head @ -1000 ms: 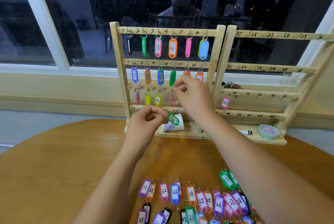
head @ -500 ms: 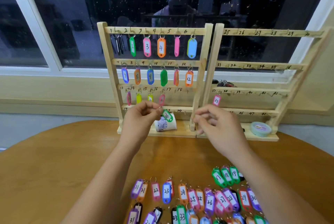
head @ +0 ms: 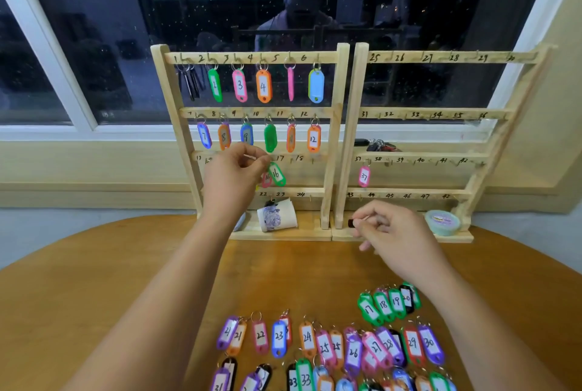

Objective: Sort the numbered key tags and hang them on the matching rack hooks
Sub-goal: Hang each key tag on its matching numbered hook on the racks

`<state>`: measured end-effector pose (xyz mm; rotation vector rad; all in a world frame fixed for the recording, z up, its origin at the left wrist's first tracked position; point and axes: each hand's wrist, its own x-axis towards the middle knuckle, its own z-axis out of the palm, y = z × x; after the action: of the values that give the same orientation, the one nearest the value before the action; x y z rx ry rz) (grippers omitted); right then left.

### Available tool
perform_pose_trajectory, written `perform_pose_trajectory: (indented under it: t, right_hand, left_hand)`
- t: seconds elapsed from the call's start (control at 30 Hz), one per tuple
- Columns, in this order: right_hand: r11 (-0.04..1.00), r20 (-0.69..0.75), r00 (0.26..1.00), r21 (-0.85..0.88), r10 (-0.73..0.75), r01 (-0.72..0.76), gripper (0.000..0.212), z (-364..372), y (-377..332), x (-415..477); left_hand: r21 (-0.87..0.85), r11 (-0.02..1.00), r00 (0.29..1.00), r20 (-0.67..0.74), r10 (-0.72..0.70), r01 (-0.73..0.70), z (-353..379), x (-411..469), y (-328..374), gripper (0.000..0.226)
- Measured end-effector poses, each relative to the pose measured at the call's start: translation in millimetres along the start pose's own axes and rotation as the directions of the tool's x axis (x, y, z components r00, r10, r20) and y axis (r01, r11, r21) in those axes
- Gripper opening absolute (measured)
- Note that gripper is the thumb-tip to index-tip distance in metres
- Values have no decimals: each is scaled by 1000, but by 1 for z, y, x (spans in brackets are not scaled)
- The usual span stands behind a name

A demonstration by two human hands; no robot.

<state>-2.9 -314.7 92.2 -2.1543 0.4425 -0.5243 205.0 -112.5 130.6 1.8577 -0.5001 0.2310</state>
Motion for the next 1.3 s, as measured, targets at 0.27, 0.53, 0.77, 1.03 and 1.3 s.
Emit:
perform_pose_trajectory:
  t: [0.27,0.53,0.77,1.03,1.3]
  right_hand:
    - [976,196,975,-207,107,-65,11,-10,6,3]
    - [913,457,858,-407,233,-31,21,-8,27,2]
    - [871,526,798,-491,294,2,27,0,31,0]
    - [895,452,851,-444,268,-46,20,8,32,1]
    - [994,363,930,-106,57,-20,18,10,24,2]
  left_hand:
    - [122,992,999,-35,23,-19,0,-3,8,10]
    - [27,999,994,105,-42,40,9,-46,3,7]
    - [86,994,937,338,-89,64,41,-93,-17,9]
    - [176,984,808,582,-93,-14,61,-118,-30,5]
    - [99,995,742,665,-85,26,60,-118,-25,15]
